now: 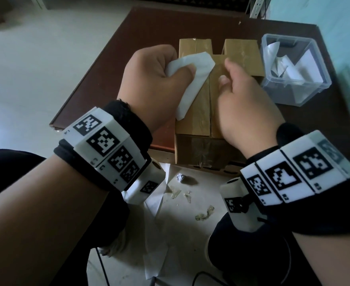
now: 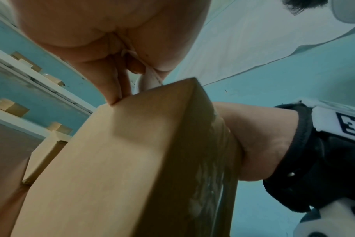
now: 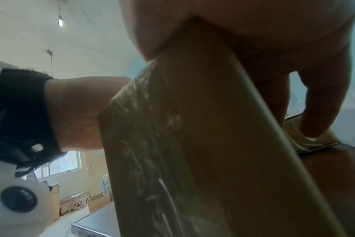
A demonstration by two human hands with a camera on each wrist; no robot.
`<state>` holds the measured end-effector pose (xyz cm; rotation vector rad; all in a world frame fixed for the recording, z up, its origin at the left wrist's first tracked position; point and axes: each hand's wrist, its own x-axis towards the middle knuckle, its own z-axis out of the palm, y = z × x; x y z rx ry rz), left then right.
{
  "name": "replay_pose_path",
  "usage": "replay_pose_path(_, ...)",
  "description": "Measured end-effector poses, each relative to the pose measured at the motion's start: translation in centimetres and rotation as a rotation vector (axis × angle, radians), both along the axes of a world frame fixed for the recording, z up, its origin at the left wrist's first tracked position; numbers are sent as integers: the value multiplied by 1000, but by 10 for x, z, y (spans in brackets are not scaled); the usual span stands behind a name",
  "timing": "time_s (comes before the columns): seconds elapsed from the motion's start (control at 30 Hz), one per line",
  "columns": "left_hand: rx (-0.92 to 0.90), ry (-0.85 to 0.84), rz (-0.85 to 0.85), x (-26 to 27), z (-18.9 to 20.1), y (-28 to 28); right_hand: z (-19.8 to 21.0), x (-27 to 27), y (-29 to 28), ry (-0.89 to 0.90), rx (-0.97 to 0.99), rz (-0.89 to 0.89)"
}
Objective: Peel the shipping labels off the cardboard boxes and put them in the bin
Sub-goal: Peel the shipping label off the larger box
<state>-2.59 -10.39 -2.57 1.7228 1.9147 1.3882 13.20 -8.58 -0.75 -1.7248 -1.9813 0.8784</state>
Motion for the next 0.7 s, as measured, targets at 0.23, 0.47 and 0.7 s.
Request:
replay_pose_path(0.23, -45, 8, 30, 9, 11, 0, 0, 2, 5, 30, -26, 14)
replay_pose_path(0.47, -103, 5, 57, 18, 20, 7, 1, 4, 4, 43, -46, -17)
replay_pose_path(0.7, -140, -239, 132, 22, 19, 5, 6, -1, -1, 45, -62, -27)
